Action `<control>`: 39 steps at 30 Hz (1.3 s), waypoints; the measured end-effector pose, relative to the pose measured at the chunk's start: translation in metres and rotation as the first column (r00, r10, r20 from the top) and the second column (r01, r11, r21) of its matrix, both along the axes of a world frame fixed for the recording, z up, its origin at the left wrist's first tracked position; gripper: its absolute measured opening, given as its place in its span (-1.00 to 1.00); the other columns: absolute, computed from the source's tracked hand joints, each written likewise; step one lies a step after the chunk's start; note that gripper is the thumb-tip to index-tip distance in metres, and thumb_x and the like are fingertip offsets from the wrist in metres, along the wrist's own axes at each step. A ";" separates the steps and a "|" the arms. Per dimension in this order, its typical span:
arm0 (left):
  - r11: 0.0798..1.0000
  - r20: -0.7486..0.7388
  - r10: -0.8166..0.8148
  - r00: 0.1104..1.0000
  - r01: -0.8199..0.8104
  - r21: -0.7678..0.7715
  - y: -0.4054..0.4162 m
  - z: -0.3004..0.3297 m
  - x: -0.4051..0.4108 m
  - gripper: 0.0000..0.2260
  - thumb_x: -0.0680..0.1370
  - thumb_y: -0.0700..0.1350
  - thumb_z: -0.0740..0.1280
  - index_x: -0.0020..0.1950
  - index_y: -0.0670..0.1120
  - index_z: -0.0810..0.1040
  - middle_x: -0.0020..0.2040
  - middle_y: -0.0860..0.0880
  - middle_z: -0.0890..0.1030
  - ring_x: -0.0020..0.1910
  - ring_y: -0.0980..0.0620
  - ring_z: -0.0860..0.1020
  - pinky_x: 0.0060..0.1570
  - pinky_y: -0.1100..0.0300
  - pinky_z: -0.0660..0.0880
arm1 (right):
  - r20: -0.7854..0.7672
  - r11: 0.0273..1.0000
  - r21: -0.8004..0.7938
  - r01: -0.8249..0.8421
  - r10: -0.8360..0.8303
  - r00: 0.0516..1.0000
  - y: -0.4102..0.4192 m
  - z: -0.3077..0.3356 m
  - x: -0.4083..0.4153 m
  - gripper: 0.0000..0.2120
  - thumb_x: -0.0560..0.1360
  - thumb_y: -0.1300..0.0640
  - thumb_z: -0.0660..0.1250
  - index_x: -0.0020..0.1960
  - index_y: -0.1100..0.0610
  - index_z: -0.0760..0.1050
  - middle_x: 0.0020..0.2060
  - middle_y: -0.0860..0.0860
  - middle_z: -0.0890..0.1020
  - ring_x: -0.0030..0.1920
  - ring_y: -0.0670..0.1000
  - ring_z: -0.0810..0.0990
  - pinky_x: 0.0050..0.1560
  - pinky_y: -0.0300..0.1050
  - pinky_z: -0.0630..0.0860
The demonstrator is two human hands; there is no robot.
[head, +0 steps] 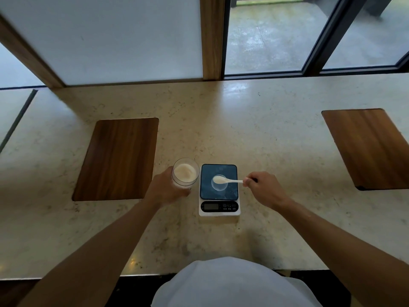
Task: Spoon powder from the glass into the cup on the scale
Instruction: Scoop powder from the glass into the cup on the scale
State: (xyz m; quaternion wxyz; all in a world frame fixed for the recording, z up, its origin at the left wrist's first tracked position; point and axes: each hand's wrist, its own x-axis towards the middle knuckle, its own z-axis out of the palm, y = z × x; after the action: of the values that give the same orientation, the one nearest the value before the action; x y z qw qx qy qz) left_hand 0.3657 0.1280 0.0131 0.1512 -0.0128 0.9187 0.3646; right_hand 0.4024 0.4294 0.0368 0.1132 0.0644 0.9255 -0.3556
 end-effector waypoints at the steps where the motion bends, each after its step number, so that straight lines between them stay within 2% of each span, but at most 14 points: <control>1: 1.000 0.000 0.000 1.000 0.000 0.001 0.000 0.001 0.001 -0.28 0.19 0.20 0.54 0.31 0.07 0.49 0.13 0.06 0.66 0.10 0.01 0.61 0.13 -0.02 0.55 | 0.005 1.000 0.012 -0.003 0.003 1.000 0.000 -0.003 0.000 -0.75 0.60 0.16 0.25 -0.12 0.22 0.66 -0.45 -0.15 0.46 -0.44 -0.15 0.39 -0.42 -0.28 0.22; 9: 1.000 0.009 0.001 1.000 -0.001 -0.001 -0.003 0.004 0.004 -0.26 0.18 0.20 0.56 0.32 0.07 0.47 0.13 0.07 0.65 0.10 0.01 0.61 0.13 -0.03 0.56 | 0.005 0.998 0.061 0.032 -0.032 0.999 -0.008 -0.021 0.002 -0.76 0.60 0.14 0.26 -0.12 0.19 0.64 -0.41 -0.06 0.53 -0.41 -0.12 0.43 -0.40 -0.24 0.27; 14: 1.000 0.019 -0.008 1.000 0.008 -0.012 -0.004 0.004 0.004 -0.27 0.21 0.16 0.58 0.34 0.06 0.46 0.15 0.05 0.64 0.12 -0.01 0.60 0.15 -0.05 0.54 | 0.001 0.995 0.103 0.016 -0.016 1.000 -0.012 -0.022 0.002 -0.76 0.61 0.10 0.26 -0.12 0.16 0.63 -0.38 -0.03 0.56 -0.39 -0.10 0.46 -0.35 -0.18 0.39; 20: 1.000 0.020 -0.009 1.000 0.009 -0.011 -0.003 0.005 0.004 -0.28 0.21 0.18 0.57 0.32 0.06 0.47 0.14 0.06 0.64 0.09 -0.01 0.60 0.12 -0.05 0.56 | -0.047 0.994 0.108 0.015 -0.010 0.999 -0.014 -0.025 0.003 -0.78 0.60 0.12 0.28 -0.14 0.16 0.62 -0.40 -0.06 0.53 -0.42 -0.14 0.45 -0.42 -0.27 0.29; 26: 1.000 0.005 -0.017 1.000 0.017 -0.010 -0.002 0.004 0.003 -0.31 0.24 0.16 0.57 0.31 0.05 0.48 0.13 0.05 0.65 0.09 0.00 0.61 0.12 -0.02 0.56 | -0.114 0.990 0.139 0.004 0.012 0.993 -0.012 -0.024 0.002 -0.77 0.60 0.12 0.28 -0.14 0.19 0.62 -0.34 0.04 0.60 -0.37 -0.02 0.52 -0.31 -0.08 0.53; 29: 1.000 -0.005 -0.022 1.000 0.022 -0.003 0.000 0.004 0.003 -0.32 0.24 0.14 0.58 0.32 0.03 0.48 0.14 0.03 0.65 0.10 -0.01 0.60 0.13 -0.03 0.55 | -0.142 0.987 0.157 -0.027 0.049 0.989 -0.012 -0.022 0.003 -0.79 0.59 0.13 0.29 -0.14 0.19 0.60 -0.32 0.04 0.59 -0.34 -0.02 0.51 -0.32 -0.12 0.49; 32: 0.999 -0.010 -0.033 0.999 0.033 0.001 0.001 0.004 0.003 -0.31 0.26 0.11 0.59 0.34 0.01 0.47 0.16 0.02 0.64 0.11 -0.02 0.60 0.14 -0.04 0.55 | -0.165 0.982 0.176 -0.063 0.092 0.982 -0.010 -0.022 0.005 -0.82 0.59 0.14 0.29 -0.14 0.19 0.57 -0.30 0.02 0.55 -0.33 -0.03 0.46 -0.36 -0.24 0.34; 39: 0.999 -0.028 -0.035 0.999 0.035 -0.016 0.003 0.003 0.003 -0.31 0.26 0.11 0.60 0.33 0.00 0.48 0.15 0.01 0.65 0.10 -0.02 0.60 0.12 0.00 0.56 | -0.261 0.969 0.210 -0.128 0.182 0.948 -0.005 -0.018 0.011 -0.82 0.59 0.17 0.30 -0.17 0.20 0.53 -0.30 0.02 0.52 -0.35 0.00 0.43 -0.38 -0.18 0.34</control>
State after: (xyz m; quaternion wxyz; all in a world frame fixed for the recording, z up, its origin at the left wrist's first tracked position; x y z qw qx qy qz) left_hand 0.3687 0.1313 0.0162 0.1444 0.0074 0.9238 0.3546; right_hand 0.4136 0.4240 0.0185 0.0028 -0.0491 0.9641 -0.2608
